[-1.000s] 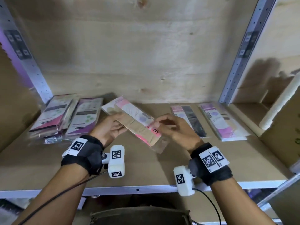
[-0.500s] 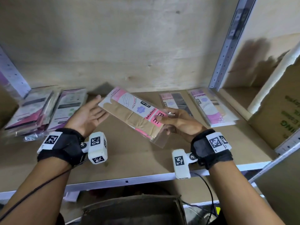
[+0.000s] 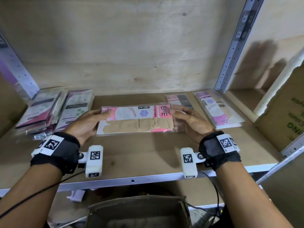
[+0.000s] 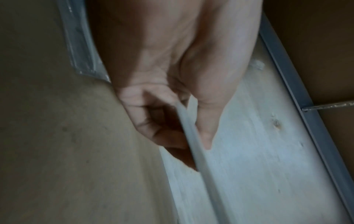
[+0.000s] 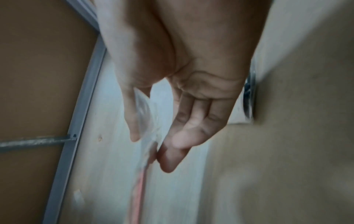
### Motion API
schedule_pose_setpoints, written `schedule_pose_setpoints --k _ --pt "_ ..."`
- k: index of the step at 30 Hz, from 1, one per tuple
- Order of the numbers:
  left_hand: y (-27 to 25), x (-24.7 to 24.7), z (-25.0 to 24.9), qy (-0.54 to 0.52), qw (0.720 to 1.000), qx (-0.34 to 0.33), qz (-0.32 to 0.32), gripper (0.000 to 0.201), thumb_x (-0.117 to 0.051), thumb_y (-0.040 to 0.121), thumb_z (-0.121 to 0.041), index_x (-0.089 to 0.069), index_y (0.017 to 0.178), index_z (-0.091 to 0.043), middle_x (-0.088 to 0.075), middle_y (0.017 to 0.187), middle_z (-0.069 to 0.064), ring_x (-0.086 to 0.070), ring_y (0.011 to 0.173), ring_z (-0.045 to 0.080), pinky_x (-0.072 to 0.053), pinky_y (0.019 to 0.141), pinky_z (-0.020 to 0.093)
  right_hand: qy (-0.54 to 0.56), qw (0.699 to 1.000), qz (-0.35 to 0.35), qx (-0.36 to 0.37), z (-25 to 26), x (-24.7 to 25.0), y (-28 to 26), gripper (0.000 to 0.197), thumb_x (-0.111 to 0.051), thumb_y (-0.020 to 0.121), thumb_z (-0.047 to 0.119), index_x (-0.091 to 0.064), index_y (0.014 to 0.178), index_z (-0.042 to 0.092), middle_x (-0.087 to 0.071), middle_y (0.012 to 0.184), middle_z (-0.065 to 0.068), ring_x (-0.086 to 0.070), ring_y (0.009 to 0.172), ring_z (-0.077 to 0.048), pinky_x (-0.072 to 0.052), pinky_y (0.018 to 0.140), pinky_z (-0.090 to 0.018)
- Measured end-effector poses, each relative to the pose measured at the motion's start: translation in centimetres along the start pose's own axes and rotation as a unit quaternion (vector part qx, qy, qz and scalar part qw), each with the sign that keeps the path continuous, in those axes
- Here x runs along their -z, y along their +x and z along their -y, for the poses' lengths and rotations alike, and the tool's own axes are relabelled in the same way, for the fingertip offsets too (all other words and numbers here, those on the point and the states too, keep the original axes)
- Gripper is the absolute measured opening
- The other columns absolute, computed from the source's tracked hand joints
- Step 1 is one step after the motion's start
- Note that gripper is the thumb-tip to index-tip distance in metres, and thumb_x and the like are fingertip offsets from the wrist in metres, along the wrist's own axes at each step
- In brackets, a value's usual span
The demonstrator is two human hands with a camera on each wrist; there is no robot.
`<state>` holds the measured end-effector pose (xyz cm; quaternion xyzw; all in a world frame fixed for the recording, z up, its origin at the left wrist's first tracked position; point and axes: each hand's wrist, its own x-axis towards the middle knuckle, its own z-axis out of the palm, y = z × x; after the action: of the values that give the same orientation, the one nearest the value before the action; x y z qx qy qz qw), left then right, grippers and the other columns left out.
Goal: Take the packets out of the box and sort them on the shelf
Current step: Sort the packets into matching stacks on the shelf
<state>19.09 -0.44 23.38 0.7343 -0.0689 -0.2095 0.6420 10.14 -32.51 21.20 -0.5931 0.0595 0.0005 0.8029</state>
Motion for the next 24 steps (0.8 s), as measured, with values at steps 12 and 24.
schedule_pose_setpoints --k 12,24 --pt "-2.0 -1.8 0.5 -0.134 0.99 -0.031 -0.032 0.042 -0.066 0.087 0.001 -0.06 0.128 -0.003 -0.071 0.12 0.016 -0.072 0.101 0.024 -0.06 0.079 0.029 0.214 0.973 0.085 0.009 -1.4 -4.9 1.1 0.042 -0.073 0.084 0.027 -0.065 0.123 0.012 -0.066 0.126 -0.013 -0.062 0.117 -0.029 -0.054 0.091 -0.048" --pt "-1.8 -1.7 1.7 0.077 0.993 -0.063 -0.062 0.04 -0.069 0.086 -0.05 -0.064 0.113 -0.021 -0.076 0.106 -0.007 -0.074 0.094 0.009 -0.057 0.079 0.021 0.023 0.999 0.004 0.03 -4.2 -8.6 2.5 0.03 -0.065 0.092 0.015 -0.064 0.12 0.006 -0.073 0.114 -0.012 -0.07 0.106 -0.031 -0.055 0.091 -0.043"
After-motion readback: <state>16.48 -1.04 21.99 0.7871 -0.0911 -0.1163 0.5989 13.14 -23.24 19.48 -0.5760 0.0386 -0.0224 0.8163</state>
